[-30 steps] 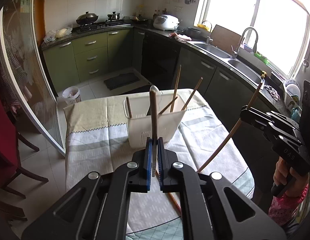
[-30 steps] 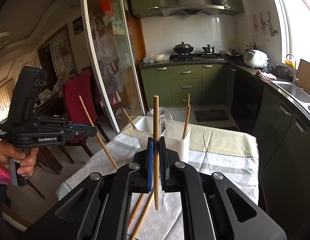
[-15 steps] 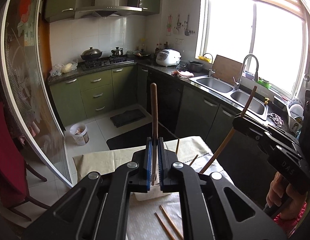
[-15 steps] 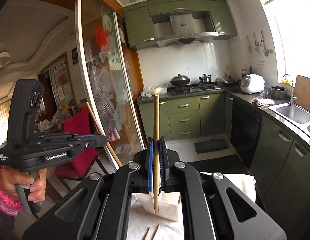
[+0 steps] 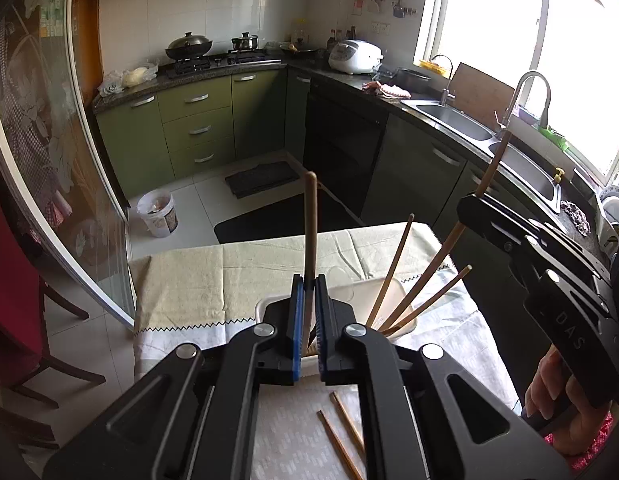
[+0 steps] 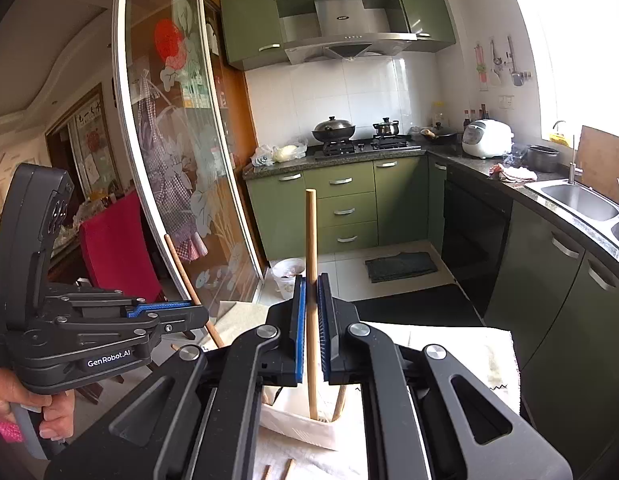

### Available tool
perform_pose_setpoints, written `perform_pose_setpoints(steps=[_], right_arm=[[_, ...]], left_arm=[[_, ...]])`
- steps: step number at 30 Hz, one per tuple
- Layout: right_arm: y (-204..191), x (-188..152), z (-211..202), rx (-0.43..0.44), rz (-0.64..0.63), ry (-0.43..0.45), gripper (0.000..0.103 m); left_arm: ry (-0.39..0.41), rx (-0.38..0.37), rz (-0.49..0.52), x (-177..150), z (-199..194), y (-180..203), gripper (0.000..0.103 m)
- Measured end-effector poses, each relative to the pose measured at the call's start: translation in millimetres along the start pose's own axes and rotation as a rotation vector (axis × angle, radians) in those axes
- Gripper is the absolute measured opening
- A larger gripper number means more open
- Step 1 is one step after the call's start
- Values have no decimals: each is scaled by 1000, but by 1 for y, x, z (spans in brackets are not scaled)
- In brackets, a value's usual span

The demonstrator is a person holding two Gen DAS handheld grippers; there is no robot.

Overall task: Organize utensils
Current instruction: 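Lower both chopsticks into the basket and open both tools, then lower the left tool and grasp one of the last two chopsticks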

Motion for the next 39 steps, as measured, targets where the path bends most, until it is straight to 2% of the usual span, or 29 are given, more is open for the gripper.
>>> perform_pose_setpoints(steps=[3,7,9,13,15,18,22,26,29,35,39], right_arm=[[2,-9,7,1,8,-16,8],[-3,-17,6,-1,-4,-19,8],[-6,-16,2,5,-9,-10,9],[-17,-13,-23,27,-25,34,19],[-23,-15,-44,21,-43,59,20],[-26,-31,-75,-14,-70,61,29],[-10,-75,-106,-74,-68,9,29],[23,-120,-127,-147,-15,-48,29],[47,-144,-138,-172,42,-70,29],[76,-177,-153,-171,102,-83,33],[81,-181,-154,-165,109,-85,33]], left_arm=[[-26,-16,-7,-10,7,-2,6],[-32,-22,-7,-15,7,-1,15],[-30,-30,-7,-17,4,-1,17],[-9,-50,-16,-18,-12,3,27],[0,-63,-19,-21,-25,4,28],[-15,-71,-21,-39,-39,6,31],[-143,-95,-38,-91,-28,16,31],[-355,-117,-83,-157,12,31,31],[-474,-86,-100,-197,45,45,31],[-520,4,-96,-231,82,56,31],[-533,39,-80,-237,91,57,25]])
Point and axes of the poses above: each gripper's, at about its wrist camera, not at the fingertips, and z roughly the way its jaws point, y to its right, x to its top, the point moved 7 cm from there along z, roughly the way its jaws point, and after that the axes turned 11 degrees about x, right-handed, at the moved point
